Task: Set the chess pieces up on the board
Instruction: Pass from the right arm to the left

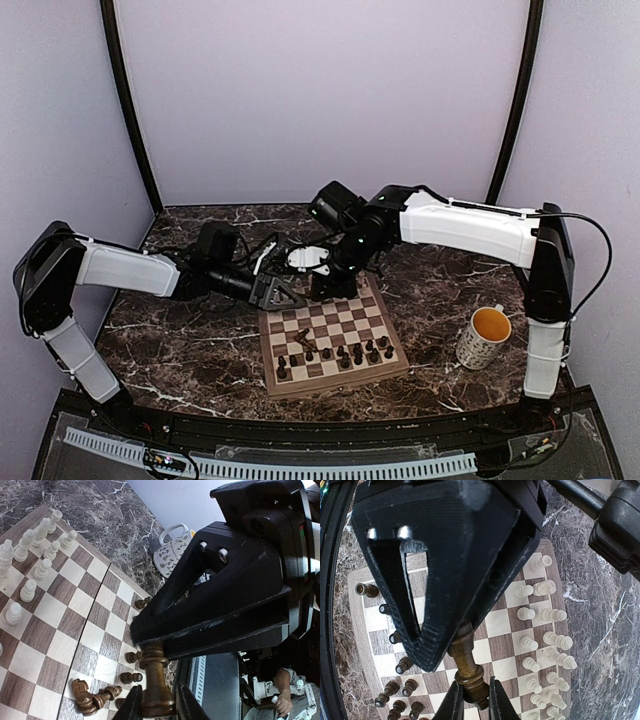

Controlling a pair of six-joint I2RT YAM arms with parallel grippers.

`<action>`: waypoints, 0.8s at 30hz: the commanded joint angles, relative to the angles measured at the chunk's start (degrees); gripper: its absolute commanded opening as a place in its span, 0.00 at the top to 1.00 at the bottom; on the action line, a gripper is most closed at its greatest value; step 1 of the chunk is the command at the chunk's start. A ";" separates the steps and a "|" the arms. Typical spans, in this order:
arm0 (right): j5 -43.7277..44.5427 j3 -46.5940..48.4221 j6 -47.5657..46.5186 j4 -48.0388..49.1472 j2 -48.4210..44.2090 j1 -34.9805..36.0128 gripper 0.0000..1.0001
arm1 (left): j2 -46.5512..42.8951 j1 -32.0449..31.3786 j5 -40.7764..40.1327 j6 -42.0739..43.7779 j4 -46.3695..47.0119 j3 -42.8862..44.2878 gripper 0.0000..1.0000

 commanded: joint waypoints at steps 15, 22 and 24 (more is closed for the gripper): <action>-2.36 1.53 1.22 -0.02 -1.48 -0.31 0.65 | -2.22 -0.26 2.71 -1.89 7.52 -1.61 0.94; -19.62 -1.50 7.45 3.66 -10.09 -9.46 0.49 | -6.62 -0.20 -2.30 0.28 9.23 -3.68 0.94; -25.50 -4.14 12.82 7.41 -11.97 -12.91 0.45 | -9.28 -0.22 -4.86 2.16 9.69 -4.62 0.94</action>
